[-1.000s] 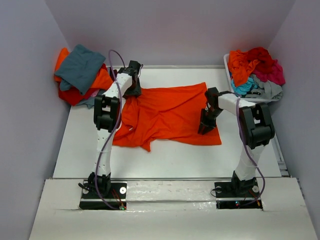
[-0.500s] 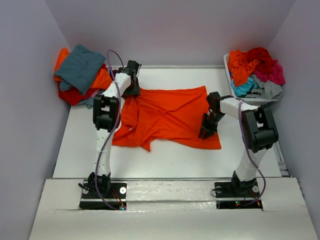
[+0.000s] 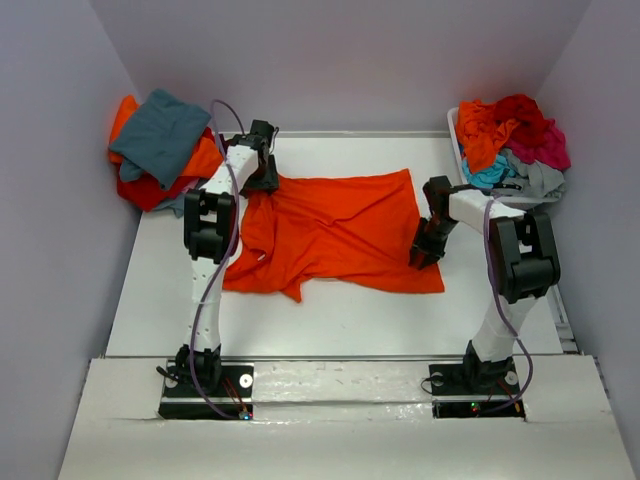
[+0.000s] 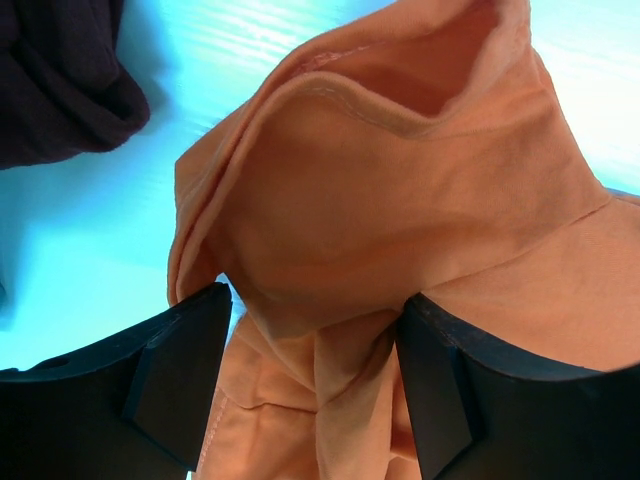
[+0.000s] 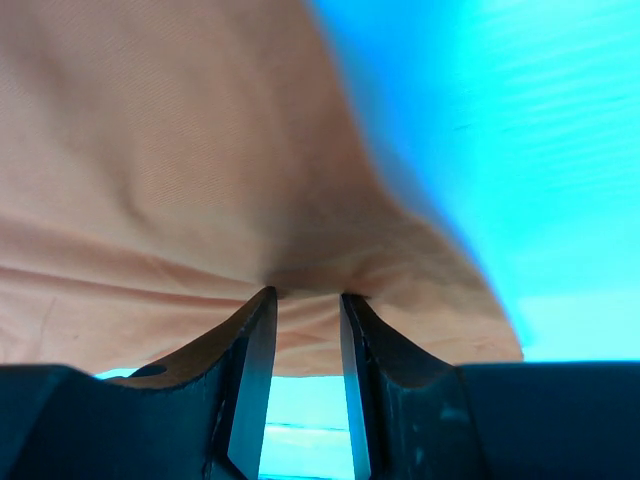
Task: Fold and stack the t-shirts
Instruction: Flatten out the tshirt
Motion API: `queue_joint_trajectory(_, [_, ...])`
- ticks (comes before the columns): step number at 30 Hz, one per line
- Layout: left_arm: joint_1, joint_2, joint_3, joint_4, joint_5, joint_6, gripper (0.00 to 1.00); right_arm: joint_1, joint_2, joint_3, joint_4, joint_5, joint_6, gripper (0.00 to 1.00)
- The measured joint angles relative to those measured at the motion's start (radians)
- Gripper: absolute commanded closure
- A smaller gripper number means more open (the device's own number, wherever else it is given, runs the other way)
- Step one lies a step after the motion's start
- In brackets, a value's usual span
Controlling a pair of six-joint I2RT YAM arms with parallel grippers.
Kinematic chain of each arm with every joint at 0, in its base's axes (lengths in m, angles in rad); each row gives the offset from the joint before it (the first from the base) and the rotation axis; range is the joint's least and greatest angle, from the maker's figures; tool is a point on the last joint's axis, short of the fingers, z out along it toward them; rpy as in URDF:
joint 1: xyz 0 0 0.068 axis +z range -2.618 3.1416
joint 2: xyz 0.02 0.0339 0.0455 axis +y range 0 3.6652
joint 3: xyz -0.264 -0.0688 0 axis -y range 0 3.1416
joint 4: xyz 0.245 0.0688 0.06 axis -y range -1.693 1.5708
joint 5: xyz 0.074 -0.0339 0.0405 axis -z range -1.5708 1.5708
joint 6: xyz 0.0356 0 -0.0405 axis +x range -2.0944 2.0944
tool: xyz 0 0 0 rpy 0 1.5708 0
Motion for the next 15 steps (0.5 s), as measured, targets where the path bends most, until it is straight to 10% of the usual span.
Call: queue_joint_trajectory(15, [0.023, 0.000, -0.002, 0.003, 0.011, 0.000, 0.23, -0.037, -0.002, -0.012, 0.000, 0.037, -0.005, 0.62])
